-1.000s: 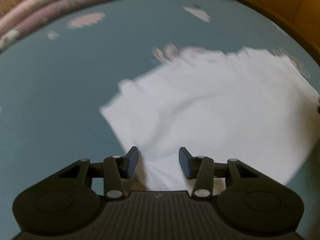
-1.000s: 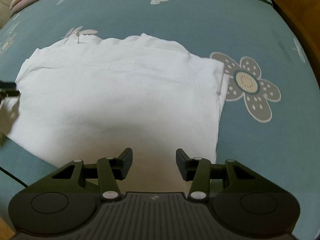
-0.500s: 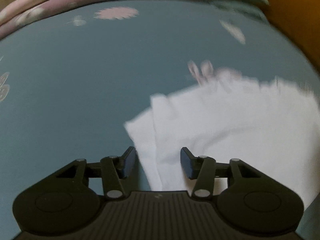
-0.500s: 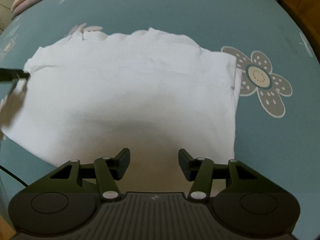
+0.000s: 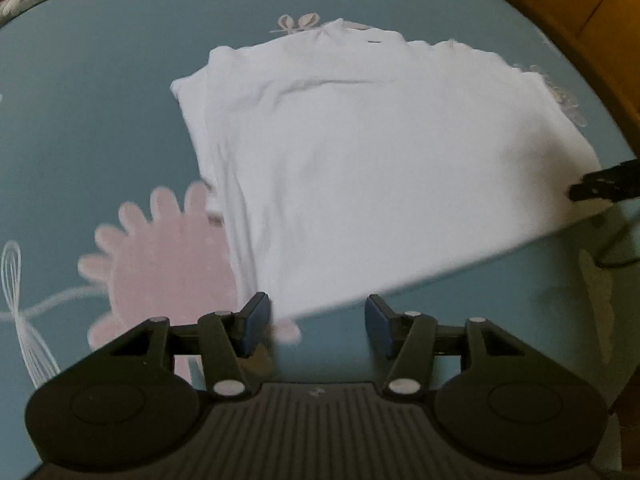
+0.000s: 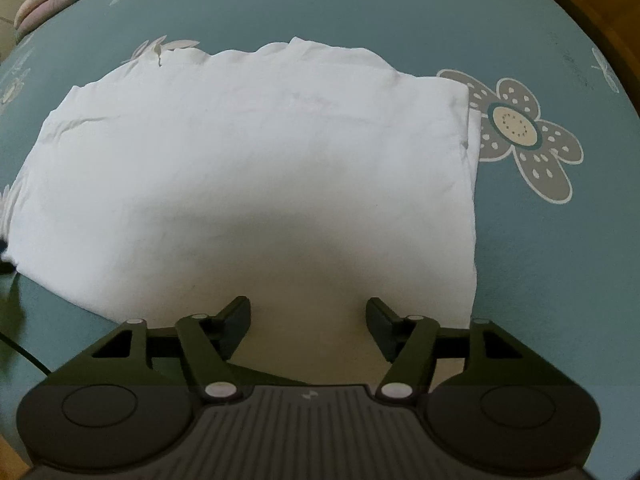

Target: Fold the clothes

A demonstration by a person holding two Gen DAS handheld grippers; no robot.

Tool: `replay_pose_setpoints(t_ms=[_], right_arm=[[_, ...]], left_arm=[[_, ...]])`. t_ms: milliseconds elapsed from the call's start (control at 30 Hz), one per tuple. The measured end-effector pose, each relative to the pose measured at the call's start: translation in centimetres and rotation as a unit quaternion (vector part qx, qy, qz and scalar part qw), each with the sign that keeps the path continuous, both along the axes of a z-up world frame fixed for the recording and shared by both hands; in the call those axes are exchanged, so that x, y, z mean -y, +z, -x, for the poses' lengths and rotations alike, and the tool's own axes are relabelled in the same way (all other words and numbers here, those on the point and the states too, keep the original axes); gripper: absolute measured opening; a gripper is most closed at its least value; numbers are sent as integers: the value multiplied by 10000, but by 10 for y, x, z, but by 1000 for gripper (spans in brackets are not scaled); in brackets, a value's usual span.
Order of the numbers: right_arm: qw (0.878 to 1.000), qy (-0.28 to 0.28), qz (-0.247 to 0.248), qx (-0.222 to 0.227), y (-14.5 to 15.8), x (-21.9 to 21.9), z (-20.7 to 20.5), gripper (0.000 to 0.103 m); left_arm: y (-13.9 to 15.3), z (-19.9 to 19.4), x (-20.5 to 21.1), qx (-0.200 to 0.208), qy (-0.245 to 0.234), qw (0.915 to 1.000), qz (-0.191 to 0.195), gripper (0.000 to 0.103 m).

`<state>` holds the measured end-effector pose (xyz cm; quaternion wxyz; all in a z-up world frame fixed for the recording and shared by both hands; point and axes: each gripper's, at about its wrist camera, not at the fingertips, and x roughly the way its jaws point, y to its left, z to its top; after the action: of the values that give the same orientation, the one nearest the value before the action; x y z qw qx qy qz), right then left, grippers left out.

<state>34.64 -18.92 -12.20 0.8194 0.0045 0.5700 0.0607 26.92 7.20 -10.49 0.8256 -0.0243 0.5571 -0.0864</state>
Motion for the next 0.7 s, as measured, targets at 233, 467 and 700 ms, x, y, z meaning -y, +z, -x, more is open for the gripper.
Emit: replay_pose_setpoints(t_ms=[233, 467, 700], right_arm=[[9997, 179, 105, -110, -6, -12, -3, 91], [9983, 227, 385, -377, -14, -29, -11, 103], [9971, 291, 534, -456, -16, -34, -14, 103]], left_arm=[[11, -4, -4, 485, 323, 9983, 18, 58], [2, 4, -18, 444, 1078, 9931, 105, 58], [11, 5, -14, 963, 854, 9912, 320, 59]])
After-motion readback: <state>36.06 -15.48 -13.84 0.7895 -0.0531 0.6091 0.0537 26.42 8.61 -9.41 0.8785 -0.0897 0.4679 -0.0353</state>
